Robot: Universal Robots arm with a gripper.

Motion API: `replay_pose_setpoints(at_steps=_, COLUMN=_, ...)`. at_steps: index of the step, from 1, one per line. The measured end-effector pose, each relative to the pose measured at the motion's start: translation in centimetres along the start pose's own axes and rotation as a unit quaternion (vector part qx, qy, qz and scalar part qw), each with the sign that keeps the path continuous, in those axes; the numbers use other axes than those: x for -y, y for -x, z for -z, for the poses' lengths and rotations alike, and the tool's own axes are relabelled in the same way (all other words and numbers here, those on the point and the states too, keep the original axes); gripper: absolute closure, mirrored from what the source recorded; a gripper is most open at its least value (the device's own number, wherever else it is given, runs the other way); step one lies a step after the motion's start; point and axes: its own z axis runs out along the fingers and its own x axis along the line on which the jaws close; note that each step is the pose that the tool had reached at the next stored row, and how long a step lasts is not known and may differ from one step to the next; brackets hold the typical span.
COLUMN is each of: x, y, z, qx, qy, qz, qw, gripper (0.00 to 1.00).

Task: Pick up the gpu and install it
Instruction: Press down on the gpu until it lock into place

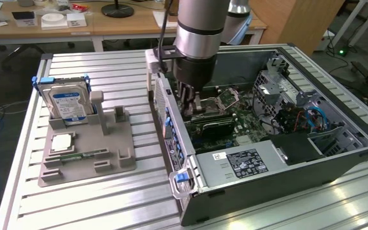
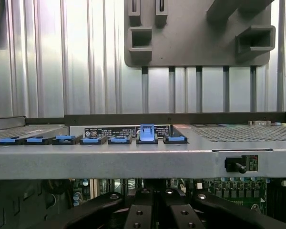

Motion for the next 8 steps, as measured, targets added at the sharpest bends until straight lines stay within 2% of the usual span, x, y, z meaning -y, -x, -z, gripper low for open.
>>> replay_pose_setpoints(at_steps=8, x=-0.12, y=-0.02, z=-0.09, qx=0.0, qy=0.0012, qz=0.0, qw=1.0, gripper=0.89)
